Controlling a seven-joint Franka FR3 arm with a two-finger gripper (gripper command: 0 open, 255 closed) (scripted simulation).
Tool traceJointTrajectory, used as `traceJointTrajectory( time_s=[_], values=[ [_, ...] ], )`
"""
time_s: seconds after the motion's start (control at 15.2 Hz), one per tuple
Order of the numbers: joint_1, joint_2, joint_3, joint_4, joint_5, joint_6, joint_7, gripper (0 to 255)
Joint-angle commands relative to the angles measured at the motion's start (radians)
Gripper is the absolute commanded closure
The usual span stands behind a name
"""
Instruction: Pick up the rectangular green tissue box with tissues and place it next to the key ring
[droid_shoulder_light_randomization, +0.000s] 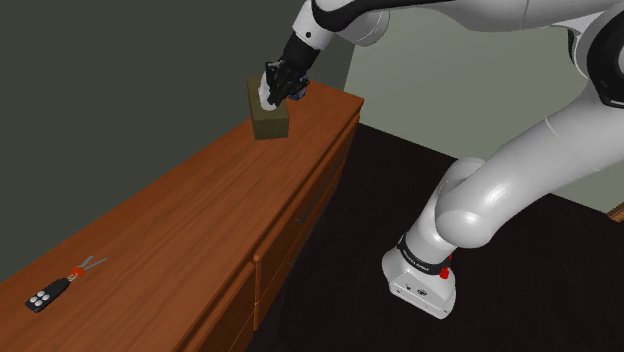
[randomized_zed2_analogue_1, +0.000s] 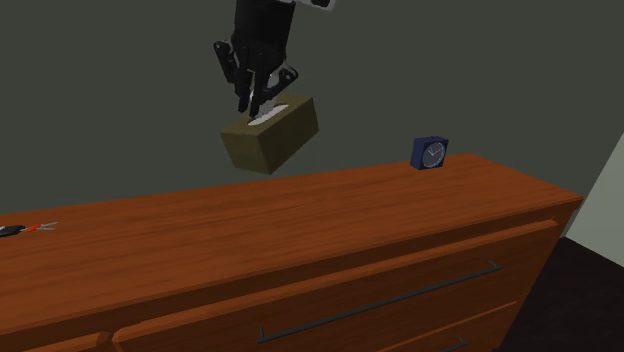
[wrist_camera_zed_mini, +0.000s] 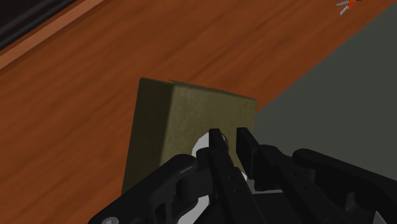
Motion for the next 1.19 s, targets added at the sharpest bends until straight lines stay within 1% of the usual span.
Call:
traceJointTrajectory(
  time_s=[0.0, 0.73, 0.79, 1.12],
  values=[
    [-0.001, -0.004, 0.002, 0.024, -0.006, -0.027, 0.011, 255],
    [-0.008, -0.016, 0.002, 0.159, -0.032, -0.168, 0.056, 255],
    [-0.008, -0.016, 0.002, 0.161, -0.033, -0.171, 0.057, 255],
    [0.03, -0.013, 0.095, 0.156, -0.034, -0.13, 0.181, 255]
  ],
)
